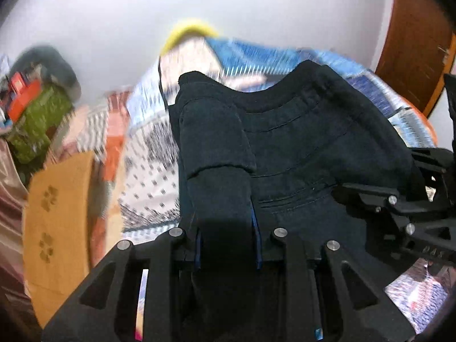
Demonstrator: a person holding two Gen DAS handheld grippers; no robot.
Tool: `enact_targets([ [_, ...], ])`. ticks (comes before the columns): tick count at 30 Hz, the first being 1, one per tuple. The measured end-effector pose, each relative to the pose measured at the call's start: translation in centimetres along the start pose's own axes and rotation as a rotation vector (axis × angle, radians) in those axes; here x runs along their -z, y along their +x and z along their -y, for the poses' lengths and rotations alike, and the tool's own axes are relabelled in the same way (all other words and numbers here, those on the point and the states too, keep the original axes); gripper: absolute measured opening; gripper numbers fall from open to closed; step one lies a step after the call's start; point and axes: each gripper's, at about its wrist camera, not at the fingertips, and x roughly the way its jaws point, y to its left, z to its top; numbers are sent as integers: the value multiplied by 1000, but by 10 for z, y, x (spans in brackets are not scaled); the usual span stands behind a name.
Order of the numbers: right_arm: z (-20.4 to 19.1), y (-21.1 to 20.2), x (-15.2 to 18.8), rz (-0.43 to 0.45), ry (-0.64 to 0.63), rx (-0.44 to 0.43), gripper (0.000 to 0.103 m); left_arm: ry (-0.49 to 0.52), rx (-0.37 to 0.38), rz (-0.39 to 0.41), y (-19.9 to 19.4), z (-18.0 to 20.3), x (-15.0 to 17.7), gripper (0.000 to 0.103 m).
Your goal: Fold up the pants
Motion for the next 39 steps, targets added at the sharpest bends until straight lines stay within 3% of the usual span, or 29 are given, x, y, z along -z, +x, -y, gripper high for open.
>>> enact_targets([
  [3, 9, 21, 10, -69, 8, 16, 26, -2, 21, -58, 40, -10, 9, 36],
  [6, 22, 13, 14, -85, 69, -37, 31, 13, 15, -46, 50, -8, 21, 47],
  [12, 26, -27, 30, -91, 58, 27, 48, -50, -2, -17, 33, -22, 37, 49],
  [17, 21, -57, 30, -54, 49, 113, 49, -90, -67, -16, -5, -32, 46, 49],
  [21, 2, -103, 26, 31, 22, 128, 49, -113, -81, 32, -59, -31, 53, 49],
  [25, -29, -160, 25, 133, -24, 137, 49, -126, -83, 132, -130, -22, 58, 49],
  [34, -102, -264, 31, 373, -102, 124, 49, -67, -85, 407, -299, 33, 81, 50],
  [39, -143, -317, 47, 517, -147, 119, 49, -50, -120, 561, -377, 68, 109, 56],
])
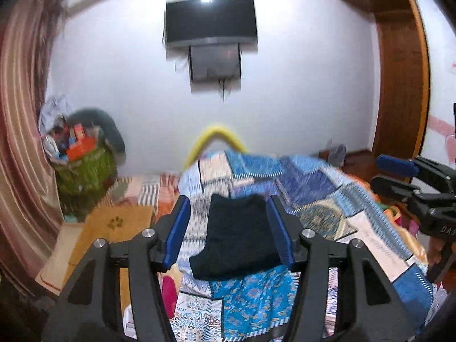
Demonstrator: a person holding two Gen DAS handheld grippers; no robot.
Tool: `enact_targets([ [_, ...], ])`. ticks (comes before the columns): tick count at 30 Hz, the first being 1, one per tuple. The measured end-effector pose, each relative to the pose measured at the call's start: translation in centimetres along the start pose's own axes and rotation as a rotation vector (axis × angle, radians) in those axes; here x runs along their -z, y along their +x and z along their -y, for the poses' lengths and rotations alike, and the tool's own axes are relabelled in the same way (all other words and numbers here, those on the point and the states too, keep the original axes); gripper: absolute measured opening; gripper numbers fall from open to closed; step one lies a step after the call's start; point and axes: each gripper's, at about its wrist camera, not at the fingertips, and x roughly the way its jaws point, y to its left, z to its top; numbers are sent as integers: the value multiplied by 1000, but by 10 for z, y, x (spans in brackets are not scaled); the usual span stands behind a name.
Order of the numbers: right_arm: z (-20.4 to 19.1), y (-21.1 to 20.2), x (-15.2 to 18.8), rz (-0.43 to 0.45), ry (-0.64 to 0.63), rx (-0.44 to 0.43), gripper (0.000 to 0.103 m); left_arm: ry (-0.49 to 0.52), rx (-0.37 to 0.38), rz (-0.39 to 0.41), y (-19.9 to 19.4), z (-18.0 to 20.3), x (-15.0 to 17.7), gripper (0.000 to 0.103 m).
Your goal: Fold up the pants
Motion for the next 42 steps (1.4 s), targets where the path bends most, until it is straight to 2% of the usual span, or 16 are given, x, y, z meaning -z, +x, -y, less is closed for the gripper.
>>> enact_targets([
  [5, -23, -39, -6, 100, -14, -19, 49, 12, -60, 144, -72, 26, 1, 56],
  [10, -41, -67, 0, 181, -29, 17, 49, -21, -79, 253, -116, 42, 15, 66],
  [12, -46, -72, 4, 187, -31, 26, 51, -38, -66, 268, -125, 45, 22, 72],
  [13, -47, -72, 6, 183, -35, 32, 55, -44, -65, 271, -128, 47, 24, 74],
  [15, -50, -77, 8, 185, -37, 64, 61, -57, -65, 279, -132, 48, 29, 90],
  [18, -50, -84, 10, 198, -8, 93, 74, -74, -71, 291, -138, 48, 33, 102],
  [19, -48, -84, 10, 201, 12, 97, 81, -76, -77, 293, -139, 48, 33, 102],
  [23, -45, -87, 10, 202, 44, 116, 90, -76, -78, 282, -140, 48, 35, 103],
  [25, -44, -88, 11, 209, 52, 136, 102, -77, -73, 275, -141, 49, 38, 103],
  [42, -47, -87, 21, 184, 44, 162, 103, -85, -72, 244, -128, 48, 46, 103],
])
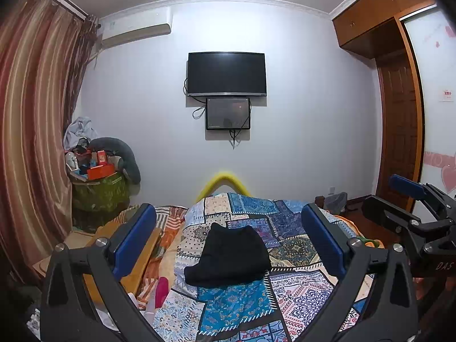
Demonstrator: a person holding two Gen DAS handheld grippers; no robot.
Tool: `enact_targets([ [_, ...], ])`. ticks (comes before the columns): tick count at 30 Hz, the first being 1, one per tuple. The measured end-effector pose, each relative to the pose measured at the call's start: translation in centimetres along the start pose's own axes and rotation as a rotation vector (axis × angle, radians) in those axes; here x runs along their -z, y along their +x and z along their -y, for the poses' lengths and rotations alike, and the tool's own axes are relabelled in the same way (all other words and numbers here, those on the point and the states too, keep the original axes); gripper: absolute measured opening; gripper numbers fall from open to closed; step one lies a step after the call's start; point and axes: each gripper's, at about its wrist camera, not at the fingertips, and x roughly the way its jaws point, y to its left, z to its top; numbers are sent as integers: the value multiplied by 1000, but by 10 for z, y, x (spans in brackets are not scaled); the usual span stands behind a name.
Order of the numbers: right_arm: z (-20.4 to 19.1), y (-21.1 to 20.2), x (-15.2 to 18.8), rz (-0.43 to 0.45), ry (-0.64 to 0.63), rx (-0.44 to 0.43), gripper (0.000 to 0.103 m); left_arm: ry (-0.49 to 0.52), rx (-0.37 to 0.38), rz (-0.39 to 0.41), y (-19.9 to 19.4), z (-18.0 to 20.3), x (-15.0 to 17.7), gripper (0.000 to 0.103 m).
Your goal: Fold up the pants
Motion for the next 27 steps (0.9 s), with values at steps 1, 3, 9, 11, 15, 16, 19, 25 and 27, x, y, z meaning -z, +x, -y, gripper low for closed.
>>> enact_targets([
  [1, 1, 0, 1, -4, 3, 0, 103, -3, 1, -3, 1, 0, 0, 103],
  [3, 2, 1, 1, -11, 8, -1, 103, -7, 4, -8, 2, -1, 2, 103],
  [9, 6, 1, 2, -25, 18, 1, 103, -5, 4, -18, 7, -1, 4, 103],
  [11, 7, 1, 3, -29, 22, 0, 103, -2, 3, -19, 8, 0, 4, 103],
  [15, 8, 0, 1, -32, 27, 0, 103, 4, -1, -18, 9, 3, 6, 103],
  [16, 8, -1, 1, -33, 27, -1, 103, 4, 0, -19, 9, 3, 6, 103],
  [19, 9, -1, 1, -35, 28, 0, 103, 11, 1, -21, 10, 5, 7, 103],
  [25, 12, -2, 1, -41, 40, -1, 103, 17, 5, -21, 9, 7, 8, 103],
  [27, 12, -1, 2, -46, 41, 0, 103, 17, 9, -22, 9, 6, 8, 103],
])
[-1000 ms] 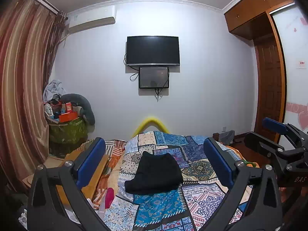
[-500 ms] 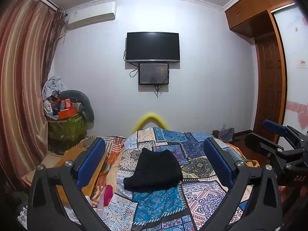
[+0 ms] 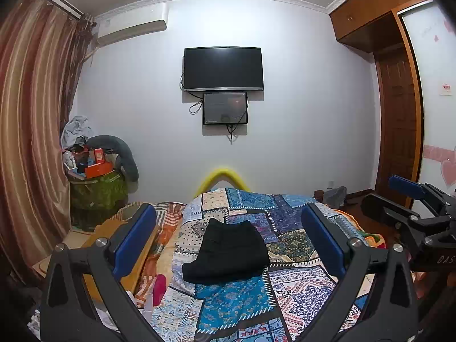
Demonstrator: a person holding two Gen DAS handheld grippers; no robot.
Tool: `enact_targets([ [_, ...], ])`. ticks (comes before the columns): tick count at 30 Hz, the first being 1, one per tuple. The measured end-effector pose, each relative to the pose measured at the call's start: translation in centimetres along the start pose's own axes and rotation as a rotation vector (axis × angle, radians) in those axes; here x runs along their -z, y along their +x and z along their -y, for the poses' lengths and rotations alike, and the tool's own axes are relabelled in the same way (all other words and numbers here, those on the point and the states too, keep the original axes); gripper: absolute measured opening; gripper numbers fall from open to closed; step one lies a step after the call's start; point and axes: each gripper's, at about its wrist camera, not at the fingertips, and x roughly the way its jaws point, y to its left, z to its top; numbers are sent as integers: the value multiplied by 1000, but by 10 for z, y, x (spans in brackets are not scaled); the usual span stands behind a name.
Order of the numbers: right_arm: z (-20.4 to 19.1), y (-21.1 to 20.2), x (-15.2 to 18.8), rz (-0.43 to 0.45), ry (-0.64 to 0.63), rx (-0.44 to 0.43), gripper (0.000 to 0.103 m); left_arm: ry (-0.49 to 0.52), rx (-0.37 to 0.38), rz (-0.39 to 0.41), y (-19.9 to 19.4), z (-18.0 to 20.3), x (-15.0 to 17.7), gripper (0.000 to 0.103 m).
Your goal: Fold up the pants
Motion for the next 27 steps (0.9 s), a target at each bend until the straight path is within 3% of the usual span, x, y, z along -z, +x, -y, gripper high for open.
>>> enact_targets([
  [27, 4, 1, 3, -11, 8, 12, 103, -15, 37, -18, 7, 1, 3, 103],
])
